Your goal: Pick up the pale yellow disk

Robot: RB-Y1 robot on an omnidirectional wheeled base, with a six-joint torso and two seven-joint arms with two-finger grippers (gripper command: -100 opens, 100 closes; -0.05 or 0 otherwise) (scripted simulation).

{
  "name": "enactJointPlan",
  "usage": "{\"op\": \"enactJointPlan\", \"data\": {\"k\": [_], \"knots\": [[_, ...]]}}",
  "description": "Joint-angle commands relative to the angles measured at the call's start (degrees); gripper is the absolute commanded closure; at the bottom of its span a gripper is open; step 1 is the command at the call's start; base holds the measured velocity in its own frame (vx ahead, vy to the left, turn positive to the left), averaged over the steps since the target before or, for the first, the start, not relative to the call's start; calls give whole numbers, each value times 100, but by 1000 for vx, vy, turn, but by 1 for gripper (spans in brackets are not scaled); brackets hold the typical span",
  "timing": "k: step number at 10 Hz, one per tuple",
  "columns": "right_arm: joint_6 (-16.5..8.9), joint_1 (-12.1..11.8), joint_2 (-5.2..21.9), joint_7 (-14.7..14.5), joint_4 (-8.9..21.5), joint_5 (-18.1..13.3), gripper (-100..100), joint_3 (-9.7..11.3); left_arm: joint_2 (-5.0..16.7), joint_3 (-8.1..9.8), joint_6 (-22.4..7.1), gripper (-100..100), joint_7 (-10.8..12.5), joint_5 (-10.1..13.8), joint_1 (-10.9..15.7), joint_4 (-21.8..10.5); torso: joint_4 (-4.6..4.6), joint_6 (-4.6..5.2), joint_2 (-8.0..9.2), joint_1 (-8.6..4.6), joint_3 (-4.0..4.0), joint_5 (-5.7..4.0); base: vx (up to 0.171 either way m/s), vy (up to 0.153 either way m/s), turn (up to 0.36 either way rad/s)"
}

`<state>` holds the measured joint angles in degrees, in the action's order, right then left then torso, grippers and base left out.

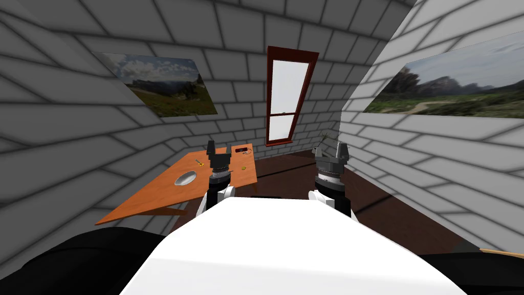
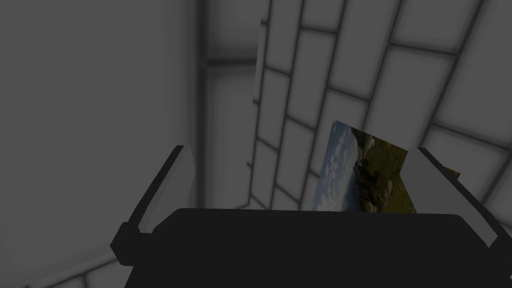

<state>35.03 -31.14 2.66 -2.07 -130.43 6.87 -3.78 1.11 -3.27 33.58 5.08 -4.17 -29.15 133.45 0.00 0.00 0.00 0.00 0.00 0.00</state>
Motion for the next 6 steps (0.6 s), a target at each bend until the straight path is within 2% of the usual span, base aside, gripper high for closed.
{"op": "enactJointPlan", "data": {"k": [1, 2, 4, 6], "knots": [[0, 0, 0, 0, 0, 0, 0, 0, 168, 36, -9, -100, 21, -76, -7, -6, 0, 0, 0, 0, 0, 0, -28, -56, 20], [0, 0, -1, 0, 0, 0, 0, 0, 293, 70, -19, -100, 42, -151, -15, -18, 1, 0, 8, -17, 4, -3, -46, -120, 29], [0, 0, -2, 0, 0, 0, 0, 1, 568, 162, -50, -100, 100, -365, -40, -77, 3, 0, 12, -59, 7, -13, -15, -184, 47], [0, -1, -2, 0, 0, 0, 0, 2, 878, 279, -93, -100, 175, -646, -84, -197, -2, 0, -15, -84, -8, -19, 71, -239, 42]]}}
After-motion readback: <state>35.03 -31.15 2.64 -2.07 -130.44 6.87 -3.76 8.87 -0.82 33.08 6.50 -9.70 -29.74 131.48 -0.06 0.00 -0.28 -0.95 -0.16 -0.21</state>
